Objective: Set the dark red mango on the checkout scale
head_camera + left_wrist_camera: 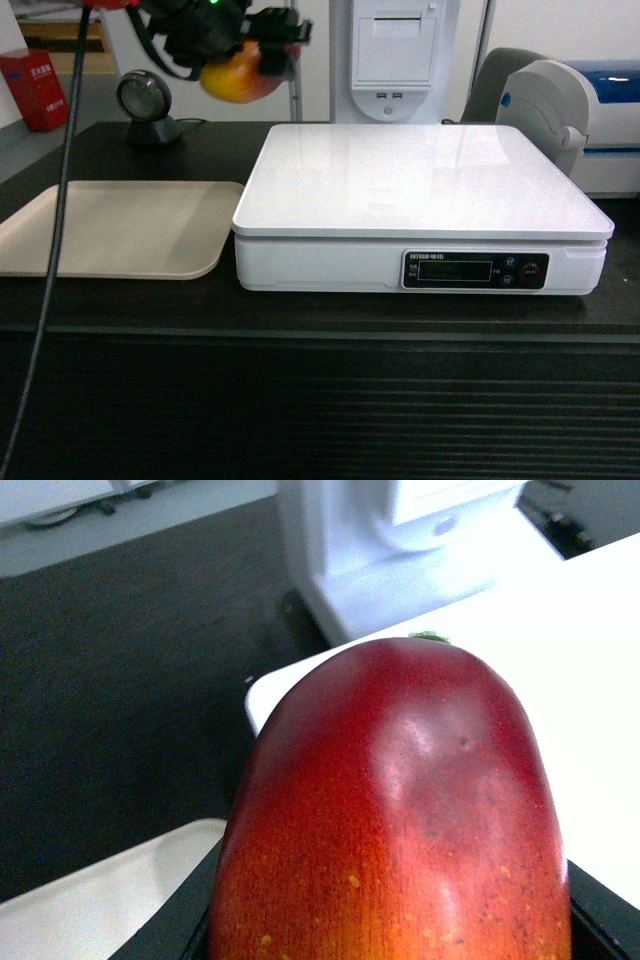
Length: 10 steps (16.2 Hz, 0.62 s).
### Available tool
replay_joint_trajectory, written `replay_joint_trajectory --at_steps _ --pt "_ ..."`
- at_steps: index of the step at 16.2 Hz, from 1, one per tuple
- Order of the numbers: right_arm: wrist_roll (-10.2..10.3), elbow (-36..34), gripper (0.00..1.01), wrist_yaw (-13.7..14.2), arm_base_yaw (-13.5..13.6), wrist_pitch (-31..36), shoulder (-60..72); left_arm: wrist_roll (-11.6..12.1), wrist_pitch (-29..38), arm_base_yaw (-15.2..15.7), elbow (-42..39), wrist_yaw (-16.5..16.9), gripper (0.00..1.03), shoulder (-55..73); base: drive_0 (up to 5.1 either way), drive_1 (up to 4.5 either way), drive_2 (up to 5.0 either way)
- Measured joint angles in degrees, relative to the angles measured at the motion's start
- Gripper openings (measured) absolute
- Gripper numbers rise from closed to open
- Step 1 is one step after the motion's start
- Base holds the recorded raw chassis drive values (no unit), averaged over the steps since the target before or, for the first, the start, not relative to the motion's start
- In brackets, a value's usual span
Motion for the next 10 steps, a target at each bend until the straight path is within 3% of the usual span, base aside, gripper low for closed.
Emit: replay_joint_trajectory --at_steps 4,5,6,7,8,10 --pt "0.0 0.0 0.98 0.02 0.0 0.0 0.0 -0.46 -1.38 -2.95 5.09 -0.61 0.62 1.6 0.0 0.0 0.0" --pt "0.0 0.0 0.98 0.02 0.0 -0.02 0.0 -1.05 -2.27 -4.87 7.65 -0.61 0.62 2.51 0.0 0.0 0.0" --pt "0.0 0.0 0.98 0.02 0.0 -0.02 0.0 -1.16 -3.3 -6.86 10.21 -0.59 0.62 3.8 0.0 0.0 0.0" --pt "0.0 0.0 0.98 0.0 0.0 0.0 0.0 -1.62 -4.31 -12.96 12.72 -1.22 0.62 7.63 0.0 0.0 0.0" --pt "0.0 0.0 0.98 0.02 0.0 0.0 0.0 -2.58 -3.74 -18.05 10.08 -1.07 0.62 9.2 0.0 0.0 0.0" --pt "0.0 0.0 0.98 0.02 0.0 0.0 0.0 -3.06 -4.04 -19.47 10.78 -1.53 0.62 10.36 0.0 0.0 0.0"
